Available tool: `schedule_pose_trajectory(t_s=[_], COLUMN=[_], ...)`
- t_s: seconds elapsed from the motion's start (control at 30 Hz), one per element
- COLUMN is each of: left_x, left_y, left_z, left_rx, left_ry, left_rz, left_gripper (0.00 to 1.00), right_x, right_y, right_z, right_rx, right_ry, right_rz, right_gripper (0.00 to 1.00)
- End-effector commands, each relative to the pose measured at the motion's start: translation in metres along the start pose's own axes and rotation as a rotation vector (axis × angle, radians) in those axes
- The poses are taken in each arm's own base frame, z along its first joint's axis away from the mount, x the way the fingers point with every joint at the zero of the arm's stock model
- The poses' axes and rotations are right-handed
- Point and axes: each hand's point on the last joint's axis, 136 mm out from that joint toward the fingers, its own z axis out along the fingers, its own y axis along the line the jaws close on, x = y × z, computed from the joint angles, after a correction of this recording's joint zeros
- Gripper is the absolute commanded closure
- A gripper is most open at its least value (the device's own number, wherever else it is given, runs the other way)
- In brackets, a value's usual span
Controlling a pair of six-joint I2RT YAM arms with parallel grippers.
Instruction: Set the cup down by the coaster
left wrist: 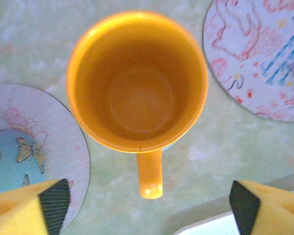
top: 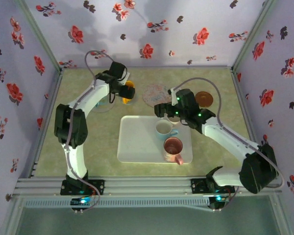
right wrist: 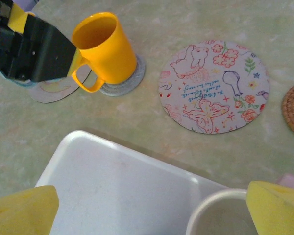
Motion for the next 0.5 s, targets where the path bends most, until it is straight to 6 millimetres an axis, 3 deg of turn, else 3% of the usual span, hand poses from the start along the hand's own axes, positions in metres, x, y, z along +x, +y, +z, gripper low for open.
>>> schedule_pose_trajectory(t_s=[0.0, 0.07, 0.23, 0.47], left_x=[-0.014, -0.019, -0.029, -0.022], left_y=[0.003, -0.001, -0.017, -0.038], left_z=[-0.031, -0.045, -0.082, -0.128], left_rx=[0.001, 0.021, 0.113, 0.243], left_ry=[-0.080, -0.117, -0.248, -0.390], left_rz=[-0.001, 0.002, 0.005, 0.061], left_gripper=[0.06, 0.00, 0.00, 0.00], right_x=[0.001, 0.004, 0.012, 0.034], right_y=[-0.004, -0.003, 0.000, -0.001], right_z=[-0.022, -0.032, -0.061, -0.091], right_rx=[0.022, 0.016, 0.006, 0.000], right_ry=[-0.001, 0.010, 0.037, 0.083], right_rz=[-0.042, -0.057, -0.086, -0.098], right_gripper=[0.01, 0.01, 0.01, 0.01])
